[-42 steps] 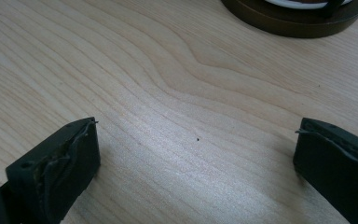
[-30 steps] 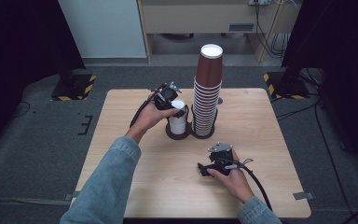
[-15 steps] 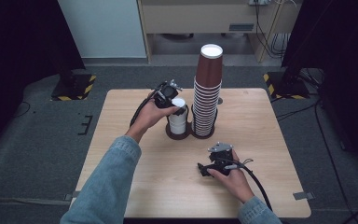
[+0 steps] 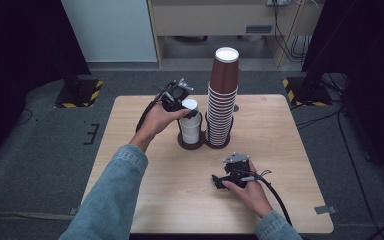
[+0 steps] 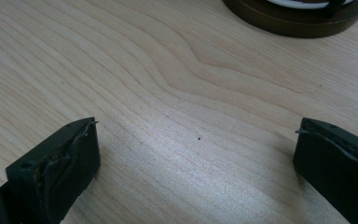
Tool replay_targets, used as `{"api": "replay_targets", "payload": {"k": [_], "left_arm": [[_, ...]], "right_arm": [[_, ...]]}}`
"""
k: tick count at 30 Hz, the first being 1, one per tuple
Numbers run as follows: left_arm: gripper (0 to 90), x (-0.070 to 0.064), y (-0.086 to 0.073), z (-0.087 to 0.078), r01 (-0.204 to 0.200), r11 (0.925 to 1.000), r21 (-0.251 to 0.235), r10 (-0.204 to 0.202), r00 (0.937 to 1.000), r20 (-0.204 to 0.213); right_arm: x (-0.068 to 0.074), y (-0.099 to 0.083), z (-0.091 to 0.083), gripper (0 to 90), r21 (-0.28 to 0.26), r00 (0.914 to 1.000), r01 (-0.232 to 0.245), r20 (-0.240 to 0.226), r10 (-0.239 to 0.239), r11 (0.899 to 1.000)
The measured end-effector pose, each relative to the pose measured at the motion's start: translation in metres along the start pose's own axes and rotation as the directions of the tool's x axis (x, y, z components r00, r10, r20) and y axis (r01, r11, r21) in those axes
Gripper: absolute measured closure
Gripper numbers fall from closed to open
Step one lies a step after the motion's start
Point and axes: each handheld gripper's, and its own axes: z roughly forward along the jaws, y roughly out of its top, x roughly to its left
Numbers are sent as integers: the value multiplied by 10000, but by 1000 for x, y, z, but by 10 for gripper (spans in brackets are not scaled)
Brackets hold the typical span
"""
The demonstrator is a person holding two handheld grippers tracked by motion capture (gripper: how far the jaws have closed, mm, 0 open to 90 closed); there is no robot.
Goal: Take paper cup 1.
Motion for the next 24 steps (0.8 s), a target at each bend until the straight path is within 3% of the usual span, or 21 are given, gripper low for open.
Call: {"api": "replay_targets", "payload": {"k": [9,24], "left_arm": [[322,-3,6,-21,-182,9995,-250,180,9998,-81],[323,-1,1,-46,-163,9992,-377,161,9999,-50]], "right_arm": [[0,0,0,6,23,10000,-11,2,11,10000],[0,0,0,5,11,10000,21,33,-21,10000]]}}
